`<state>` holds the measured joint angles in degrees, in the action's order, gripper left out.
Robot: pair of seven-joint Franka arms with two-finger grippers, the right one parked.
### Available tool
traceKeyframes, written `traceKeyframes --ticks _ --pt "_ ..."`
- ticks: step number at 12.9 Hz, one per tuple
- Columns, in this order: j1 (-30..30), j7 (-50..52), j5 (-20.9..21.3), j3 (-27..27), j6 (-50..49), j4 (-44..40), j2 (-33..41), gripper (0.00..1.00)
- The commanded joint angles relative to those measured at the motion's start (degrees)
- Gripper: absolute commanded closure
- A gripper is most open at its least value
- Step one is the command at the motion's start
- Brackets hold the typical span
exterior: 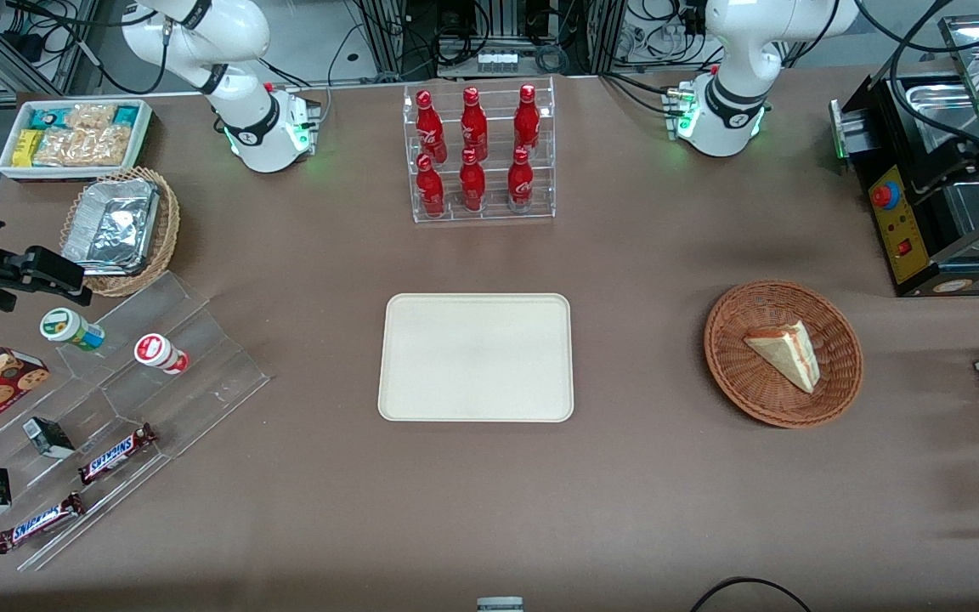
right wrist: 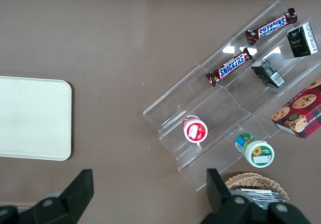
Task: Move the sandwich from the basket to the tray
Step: 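Lower the open left gripper over the wrapped sandwich in the wicker basket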
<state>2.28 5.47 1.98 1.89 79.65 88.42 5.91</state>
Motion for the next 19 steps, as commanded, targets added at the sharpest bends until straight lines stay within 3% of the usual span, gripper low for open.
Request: traceKeyframes --ticks 1,6,10,11,13,19 --pt "-1.23 -0.72 -0.58 -1.98 -2.39 -3.08 -0.9 0.0" --pt "-1.31 4.09 1.62 -1.2 -2.13 -2.73 -4.32 0.0" --pt "-1.32 5.43 -0.13 2.67 -0.03 -0.63 -7.92 0.0" --pt "-1.32 7.0 -0.83 3.55 2.24 1.21 -8.54 0.0" --pt "-1.23 14.27 -6.26 6.27 8.9 6.99 -9.16 0.0" --pt "-1.05 28.0 -6.02 6.28 33.51 23.7 -10.12 0.0"
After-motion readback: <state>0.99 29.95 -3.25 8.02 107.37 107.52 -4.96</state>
